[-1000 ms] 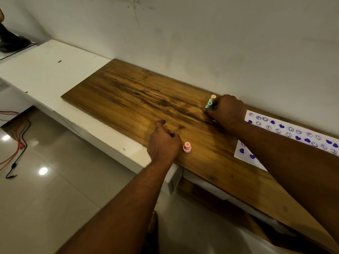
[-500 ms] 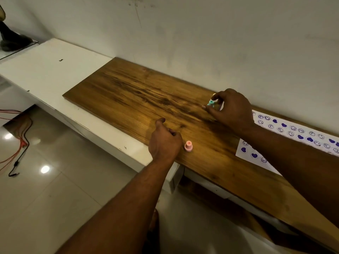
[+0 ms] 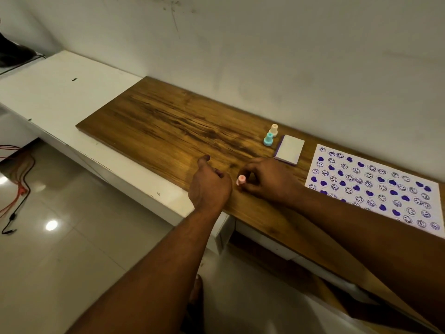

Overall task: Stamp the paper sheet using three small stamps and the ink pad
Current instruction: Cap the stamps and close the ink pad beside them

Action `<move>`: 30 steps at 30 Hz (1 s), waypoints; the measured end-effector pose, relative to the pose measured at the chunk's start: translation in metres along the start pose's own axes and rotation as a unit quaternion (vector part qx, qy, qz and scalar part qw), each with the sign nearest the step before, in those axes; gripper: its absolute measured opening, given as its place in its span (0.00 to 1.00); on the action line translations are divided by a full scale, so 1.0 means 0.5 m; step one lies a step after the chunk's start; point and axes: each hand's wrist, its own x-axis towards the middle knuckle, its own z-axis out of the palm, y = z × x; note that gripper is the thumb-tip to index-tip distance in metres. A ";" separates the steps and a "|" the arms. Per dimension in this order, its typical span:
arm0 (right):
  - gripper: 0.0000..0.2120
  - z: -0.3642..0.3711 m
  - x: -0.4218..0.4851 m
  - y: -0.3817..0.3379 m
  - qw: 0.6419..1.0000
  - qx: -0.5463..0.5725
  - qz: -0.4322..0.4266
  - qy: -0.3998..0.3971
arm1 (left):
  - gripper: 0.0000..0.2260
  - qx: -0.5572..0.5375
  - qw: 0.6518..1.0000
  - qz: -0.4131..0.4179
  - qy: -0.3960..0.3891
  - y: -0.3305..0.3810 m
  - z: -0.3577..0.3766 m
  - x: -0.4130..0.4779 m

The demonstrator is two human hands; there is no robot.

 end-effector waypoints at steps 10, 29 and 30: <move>0.18 -0.039 0.064 0.083 0.961 -0.092 0.220 0.140 | 0.28 -0.008 1.000 0.011 -0.002 -0.005 0.002 0.002; 0.25 -0.122 -0.075 0.099 0.952 -0.018 0.205 0.225 | 0.28 0.008 0.999 0.032 -0.009 0.003 -0.003 -0.011; 0.24 -0.130 -0.109 0.107 0.951 -0.023 0.211 0.227 | 0.28 0.005 0.999 0.042 -0.014 0.006 -0.004 -0.015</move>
